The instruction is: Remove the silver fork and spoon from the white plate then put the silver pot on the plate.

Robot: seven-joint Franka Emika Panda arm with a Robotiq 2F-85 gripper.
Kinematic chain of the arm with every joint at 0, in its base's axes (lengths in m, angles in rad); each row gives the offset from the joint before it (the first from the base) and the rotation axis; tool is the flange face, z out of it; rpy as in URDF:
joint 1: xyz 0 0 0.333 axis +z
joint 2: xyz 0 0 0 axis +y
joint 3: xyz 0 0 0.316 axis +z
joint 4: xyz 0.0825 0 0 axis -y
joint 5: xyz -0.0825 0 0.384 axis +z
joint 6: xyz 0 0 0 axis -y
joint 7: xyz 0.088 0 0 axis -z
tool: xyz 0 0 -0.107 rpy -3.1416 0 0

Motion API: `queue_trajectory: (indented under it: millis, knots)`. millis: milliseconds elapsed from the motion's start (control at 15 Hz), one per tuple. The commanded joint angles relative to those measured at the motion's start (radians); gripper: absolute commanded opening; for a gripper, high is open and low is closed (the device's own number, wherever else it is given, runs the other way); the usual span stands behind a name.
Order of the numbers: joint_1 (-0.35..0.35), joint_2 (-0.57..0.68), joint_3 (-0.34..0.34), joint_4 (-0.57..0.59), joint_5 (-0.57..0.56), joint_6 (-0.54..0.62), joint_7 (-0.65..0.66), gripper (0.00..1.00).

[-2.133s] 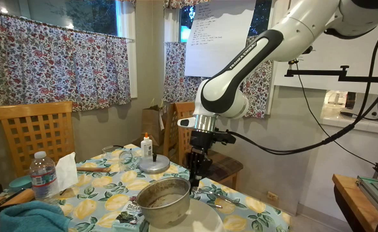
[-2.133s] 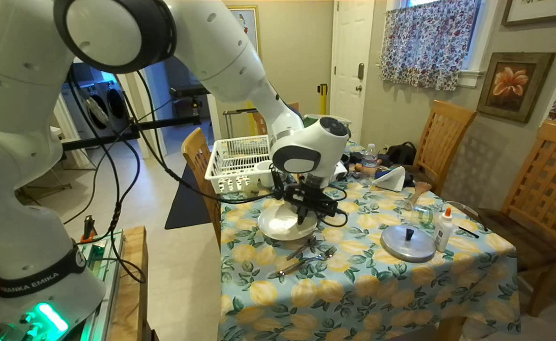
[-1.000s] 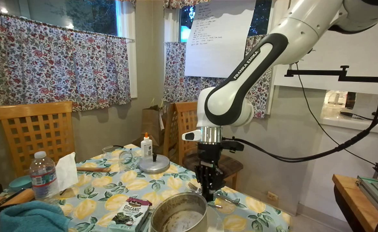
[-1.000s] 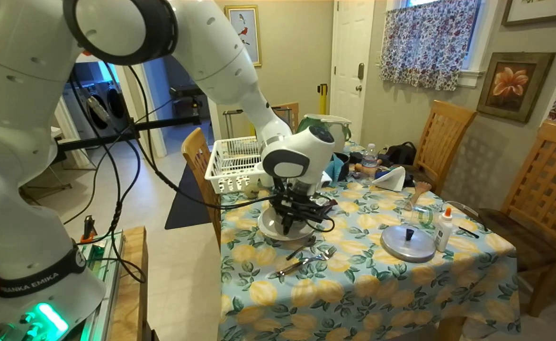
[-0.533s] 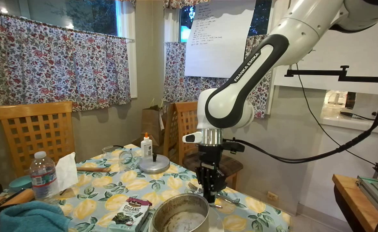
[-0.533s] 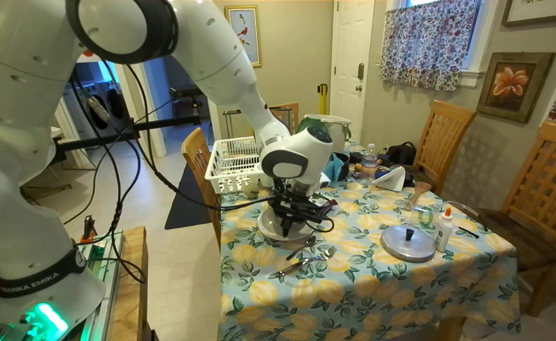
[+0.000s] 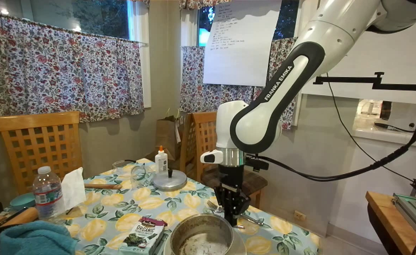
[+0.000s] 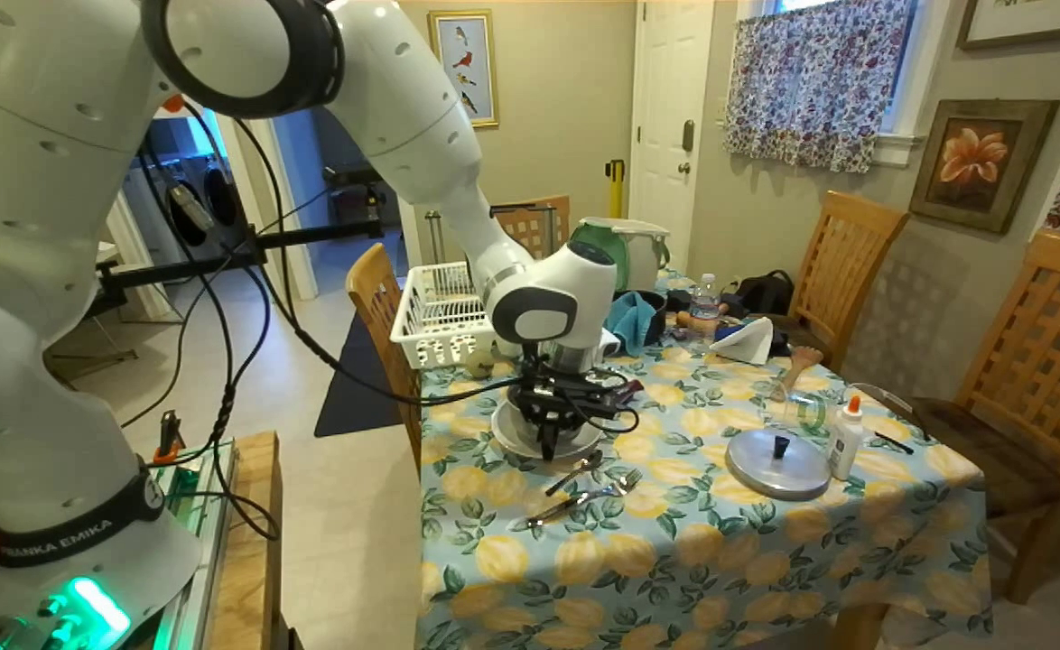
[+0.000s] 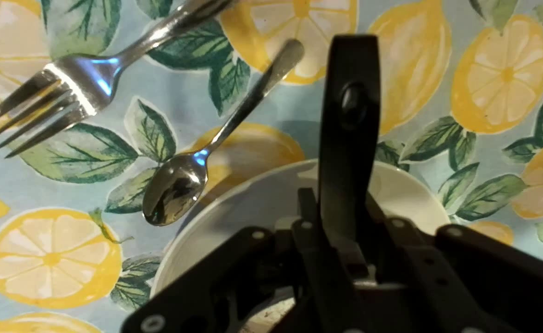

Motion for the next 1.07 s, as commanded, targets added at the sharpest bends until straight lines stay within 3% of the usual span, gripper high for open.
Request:
queue_trajectory:
  millis: [0, 133, 200, 267, 400, 800, 1000]
  knots:
    - [0.035, -0.002, -0.026, -0.026, -0.061, 0.066, 0.063, 0.06]
    - [0.042, -0.001, -0.030, -0.030, -0.081, 0.080, 0.083, 0.07]
    - [0.044, -0.001, -0.031, -0.033, -0.089, 0.086, 0.092, 0.25]
    - [0.046, -0.001, -0.032, -0.036, -0.096, 0.093, 0.101, 0.50]
    - [0.048, 0.000, -0.035, -0.036, -0.111, 0.102, 0.121, 0.55]
    - [0.024, -0.016, -0.012, -0.038, -0.106, 0.114, 0.142, 0.95]
    - [0.001, -0.035, 0.010, -0.036, -0.089, 0.078, 0.130, 1.00]
